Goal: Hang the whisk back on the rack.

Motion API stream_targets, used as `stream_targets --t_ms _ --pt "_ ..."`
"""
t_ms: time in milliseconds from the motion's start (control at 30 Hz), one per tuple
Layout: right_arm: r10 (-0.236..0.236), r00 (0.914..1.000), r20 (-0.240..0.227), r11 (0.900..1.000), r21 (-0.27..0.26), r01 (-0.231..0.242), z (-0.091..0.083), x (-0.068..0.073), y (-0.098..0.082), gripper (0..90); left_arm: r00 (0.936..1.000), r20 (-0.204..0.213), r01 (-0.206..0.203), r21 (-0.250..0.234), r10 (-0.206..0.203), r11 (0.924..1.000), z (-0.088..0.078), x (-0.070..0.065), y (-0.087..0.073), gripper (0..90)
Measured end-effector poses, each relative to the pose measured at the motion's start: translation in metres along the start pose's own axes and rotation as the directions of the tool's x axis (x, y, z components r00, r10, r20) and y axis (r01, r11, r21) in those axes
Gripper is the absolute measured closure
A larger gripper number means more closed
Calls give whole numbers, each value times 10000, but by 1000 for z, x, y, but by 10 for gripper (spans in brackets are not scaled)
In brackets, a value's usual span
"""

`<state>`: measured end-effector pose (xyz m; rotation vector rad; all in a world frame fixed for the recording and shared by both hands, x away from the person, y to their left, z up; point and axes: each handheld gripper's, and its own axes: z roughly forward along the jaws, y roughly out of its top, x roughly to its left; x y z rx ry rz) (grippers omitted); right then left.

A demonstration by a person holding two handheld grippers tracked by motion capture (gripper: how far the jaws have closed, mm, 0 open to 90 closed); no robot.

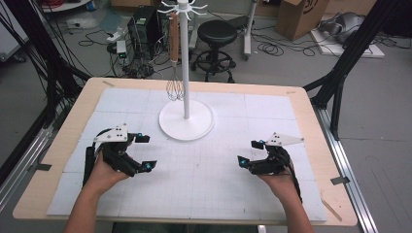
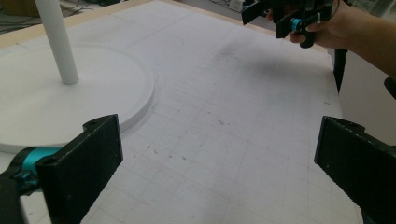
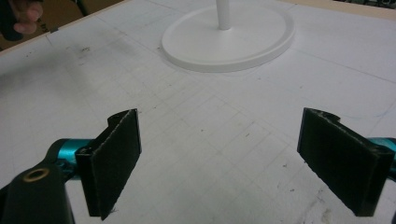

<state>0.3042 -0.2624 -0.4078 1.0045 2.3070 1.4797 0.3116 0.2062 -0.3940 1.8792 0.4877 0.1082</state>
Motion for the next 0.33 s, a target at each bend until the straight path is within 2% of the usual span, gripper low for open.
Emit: stream_targets --t_ms 200,333 --pt "-116 9999 84 9999 129 115 -1 2 -1 127 10000 -48 87 16 -87 10000 2 2 -1 16" --pt "-105 9999 110 9999 30 105 -2 1 0 127 10000 -17 38 142 -38 9999 3 2 -2 16"
